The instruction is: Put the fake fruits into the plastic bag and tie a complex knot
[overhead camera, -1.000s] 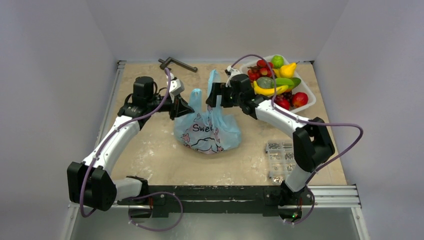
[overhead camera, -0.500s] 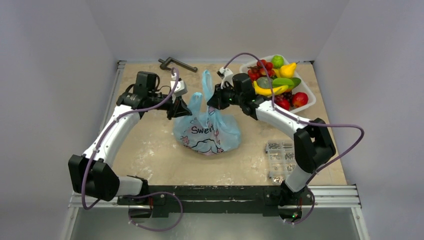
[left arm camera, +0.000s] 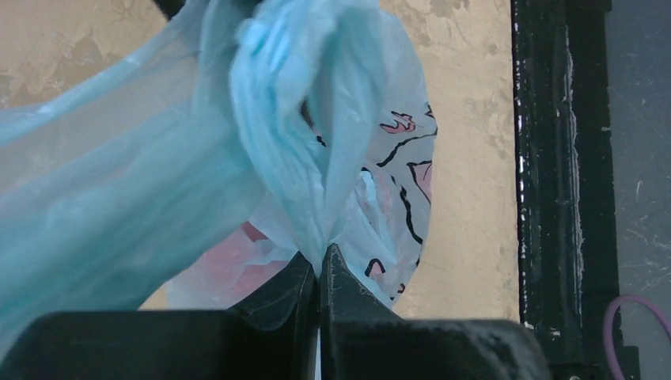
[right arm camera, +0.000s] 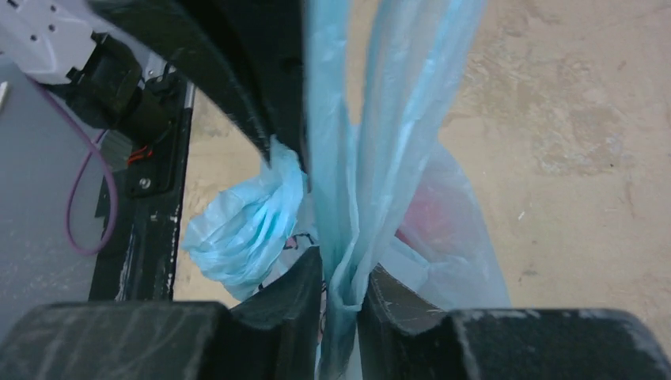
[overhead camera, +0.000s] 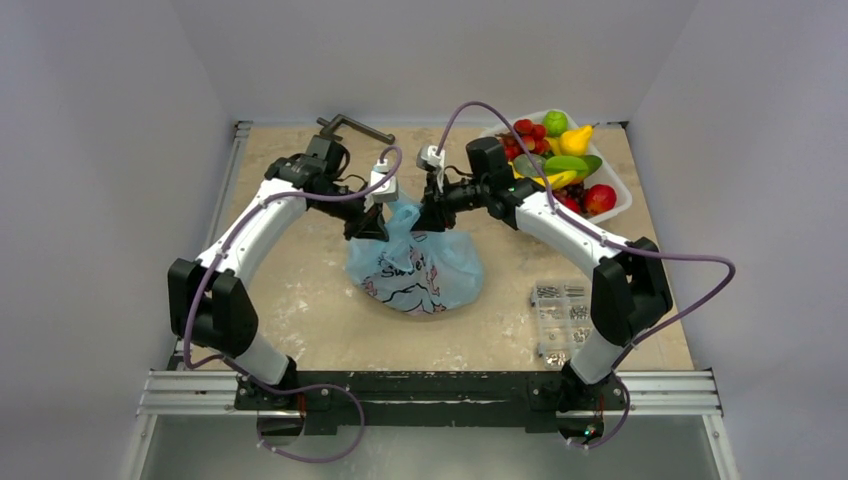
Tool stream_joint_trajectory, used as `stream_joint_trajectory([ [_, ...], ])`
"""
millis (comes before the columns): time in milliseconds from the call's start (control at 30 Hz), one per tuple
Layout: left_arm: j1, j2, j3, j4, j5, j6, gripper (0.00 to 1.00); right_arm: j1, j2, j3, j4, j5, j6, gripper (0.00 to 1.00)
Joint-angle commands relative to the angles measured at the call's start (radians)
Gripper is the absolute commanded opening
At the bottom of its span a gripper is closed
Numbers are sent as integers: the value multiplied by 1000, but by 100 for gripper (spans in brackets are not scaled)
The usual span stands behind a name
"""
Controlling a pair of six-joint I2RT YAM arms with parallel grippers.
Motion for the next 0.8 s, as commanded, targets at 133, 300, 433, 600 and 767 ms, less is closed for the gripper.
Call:
stream_joint_trajectory([
  [133,-6,-12,-7,122,-11,-7,0,0,-16,20,-63,-152,-105,52],
  [300,-7,-29,-42,211,-8,-73,0,0,-20,13,-65,-147,-99,72],
  [433,-14,-31,-49,250,21,-102,0,-1,-28,-14,40,-148,-9,76],
  [600,-48,-31,-55,293,41,-101,0,-1,-18,-17,82,-166,37,70],
  [767,-67,-28,-59,288,42,-70,0,0,-14,-19,100,-161,48,34],
])
